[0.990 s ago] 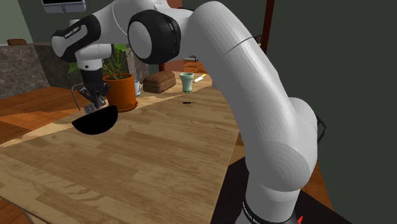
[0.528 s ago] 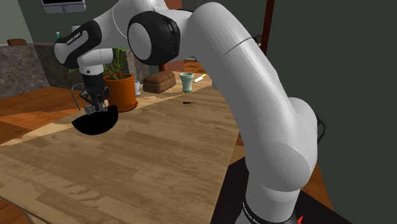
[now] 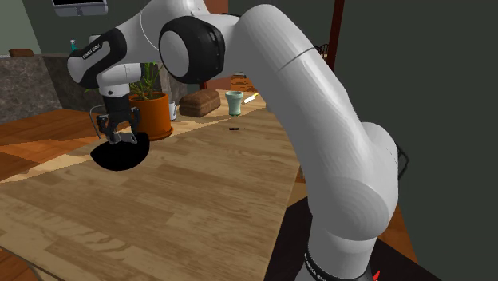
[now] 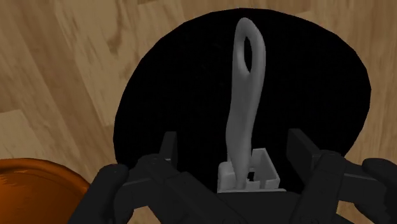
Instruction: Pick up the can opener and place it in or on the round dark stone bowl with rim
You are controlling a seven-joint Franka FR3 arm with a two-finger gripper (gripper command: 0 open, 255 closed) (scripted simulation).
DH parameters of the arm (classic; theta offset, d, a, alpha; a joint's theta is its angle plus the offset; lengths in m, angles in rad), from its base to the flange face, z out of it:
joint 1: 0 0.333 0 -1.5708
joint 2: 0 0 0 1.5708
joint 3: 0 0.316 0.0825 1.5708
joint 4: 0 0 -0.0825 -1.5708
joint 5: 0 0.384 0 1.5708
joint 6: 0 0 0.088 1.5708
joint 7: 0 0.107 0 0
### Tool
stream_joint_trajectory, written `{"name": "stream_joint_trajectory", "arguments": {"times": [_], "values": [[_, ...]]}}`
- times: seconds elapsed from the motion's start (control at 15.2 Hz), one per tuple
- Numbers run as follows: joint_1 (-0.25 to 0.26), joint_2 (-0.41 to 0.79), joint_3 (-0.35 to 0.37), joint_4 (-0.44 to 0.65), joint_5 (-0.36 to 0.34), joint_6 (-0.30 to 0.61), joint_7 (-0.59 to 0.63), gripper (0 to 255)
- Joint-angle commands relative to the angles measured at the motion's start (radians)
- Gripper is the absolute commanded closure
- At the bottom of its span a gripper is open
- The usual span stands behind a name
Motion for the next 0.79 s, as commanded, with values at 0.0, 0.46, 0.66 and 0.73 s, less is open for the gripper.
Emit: {"name": "stream_joint_trajectory", "arguments": {"times": [0.0,0.46,0.66,0.73], "values": [[0.0,0.002,0.0,0.001,0.0,-0.001,0.001,0],[-0.003,-0.051,-0.004,0.039,-0.004,-0.091,0.0,0],[-0.003,-0.051,-0.004,0.039,-0.004,-0.091,0.0,0],[-0.003,-0.051,-0.004,0.039,-0.004,-0.091,0.0,0]]}}
